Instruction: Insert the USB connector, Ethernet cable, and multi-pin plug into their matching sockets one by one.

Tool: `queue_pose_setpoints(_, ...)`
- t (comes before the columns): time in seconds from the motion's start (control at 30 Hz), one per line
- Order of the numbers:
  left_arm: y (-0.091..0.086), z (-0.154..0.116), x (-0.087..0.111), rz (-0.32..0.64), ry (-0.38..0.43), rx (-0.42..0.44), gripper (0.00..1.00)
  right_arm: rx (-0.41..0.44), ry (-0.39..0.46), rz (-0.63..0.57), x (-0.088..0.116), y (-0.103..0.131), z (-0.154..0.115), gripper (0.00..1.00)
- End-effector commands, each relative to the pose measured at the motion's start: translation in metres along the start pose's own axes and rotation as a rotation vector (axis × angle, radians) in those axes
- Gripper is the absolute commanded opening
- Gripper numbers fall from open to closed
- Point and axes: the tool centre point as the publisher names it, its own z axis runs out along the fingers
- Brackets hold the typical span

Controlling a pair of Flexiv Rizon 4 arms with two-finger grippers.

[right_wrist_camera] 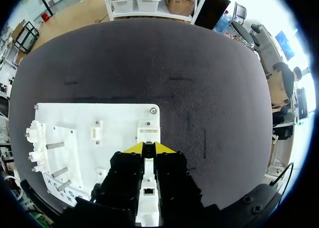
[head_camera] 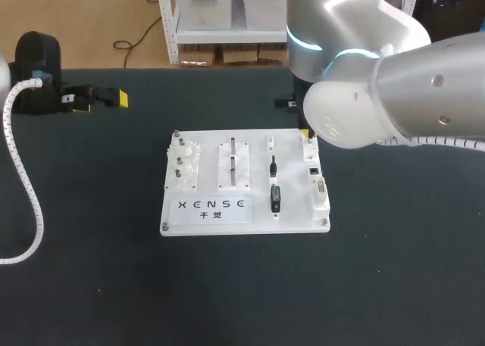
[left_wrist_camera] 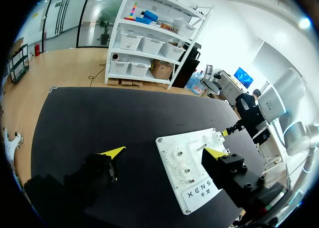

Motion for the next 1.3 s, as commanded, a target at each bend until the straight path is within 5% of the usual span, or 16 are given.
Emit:
queue_pose_setpoints(0.03, 0.000, 0.000, 0.000, 0.000, 0.000, 0.000, 1.00, 0.001, -0.004, 0.004, 0.002, -0.001, 0.000, 0.00)
queue_pose_setpoints(1.1, 0.000, 0.000, 0.000, 0.000, 0.000, 0.000, 1.00, 0.001, 0.060, 0.059, 0.000, -0.001, 0.023, 0.00)
queue_pose_setpoints(1.17, 0.000, 0.000, 0.000, 0.000, 0.000, 0.000, 1.00, 0.002, 0.053, 0.054, -0.001, 0.000, 0.019, 0.40)
queue_pose_setpoints(1.2, 0.000, 0.000, 0.000, 0.000, 0.000, 0.000, 1.00, 0.004, 0.051, 0.054, -0.001, 0.000, 0.017, 0.83)
queue_pose_setpoints(1.23, 0.000, 0.000, 0.000, 0.000, 0.000, 0.000, 1.00, 0.004, 0.044, 0.051, -0.002, -0.001, 0.015, 1.00)
queue_pose_setpoints(1.3, 0.000, 0.000, 0.000, 0.000, 0.000, 0.000, 1.00, 0.001, 0.029, 0.051, -0.003, -0.001, 0.008, 1.00)
